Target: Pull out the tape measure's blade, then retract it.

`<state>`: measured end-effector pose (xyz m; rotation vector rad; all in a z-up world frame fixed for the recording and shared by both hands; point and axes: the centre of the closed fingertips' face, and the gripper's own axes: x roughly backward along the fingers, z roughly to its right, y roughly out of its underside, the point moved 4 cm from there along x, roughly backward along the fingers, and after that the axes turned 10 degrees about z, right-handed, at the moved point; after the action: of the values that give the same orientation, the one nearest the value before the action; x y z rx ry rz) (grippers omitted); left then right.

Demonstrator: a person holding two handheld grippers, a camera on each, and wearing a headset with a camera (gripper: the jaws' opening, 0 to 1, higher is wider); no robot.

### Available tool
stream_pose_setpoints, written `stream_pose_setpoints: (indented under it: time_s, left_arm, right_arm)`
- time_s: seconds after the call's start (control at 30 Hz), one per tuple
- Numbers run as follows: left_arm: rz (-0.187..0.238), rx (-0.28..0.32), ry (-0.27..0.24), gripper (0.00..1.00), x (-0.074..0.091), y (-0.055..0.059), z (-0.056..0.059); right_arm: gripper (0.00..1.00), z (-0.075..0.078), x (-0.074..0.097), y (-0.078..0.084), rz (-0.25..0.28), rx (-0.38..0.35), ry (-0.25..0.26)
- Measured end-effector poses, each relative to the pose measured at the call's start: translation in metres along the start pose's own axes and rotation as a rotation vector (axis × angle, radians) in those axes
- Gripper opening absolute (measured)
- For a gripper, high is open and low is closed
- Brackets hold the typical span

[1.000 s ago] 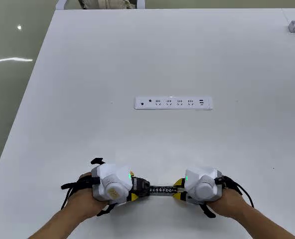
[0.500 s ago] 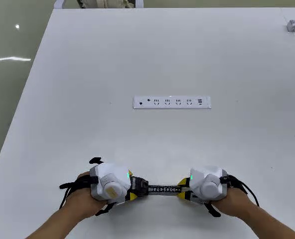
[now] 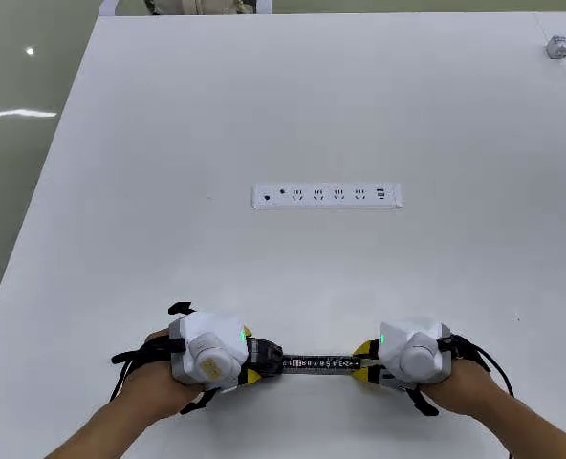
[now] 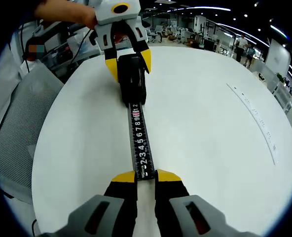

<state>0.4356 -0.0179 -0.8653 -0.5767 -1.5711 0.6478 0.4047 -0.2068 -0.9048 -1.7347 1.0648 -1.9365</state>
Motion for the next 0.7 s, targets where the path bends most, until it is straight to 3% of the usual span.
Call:
stream_pose_setpoints:
  time_s: [0.7]
  left_arm:
    - [0.0,-0.003,-0.001,0.31,0.0,0.0,0.0]
  right_arm:
    - [0.11,0.005,0.024,0.021,-0.02,-0.017,0.003]
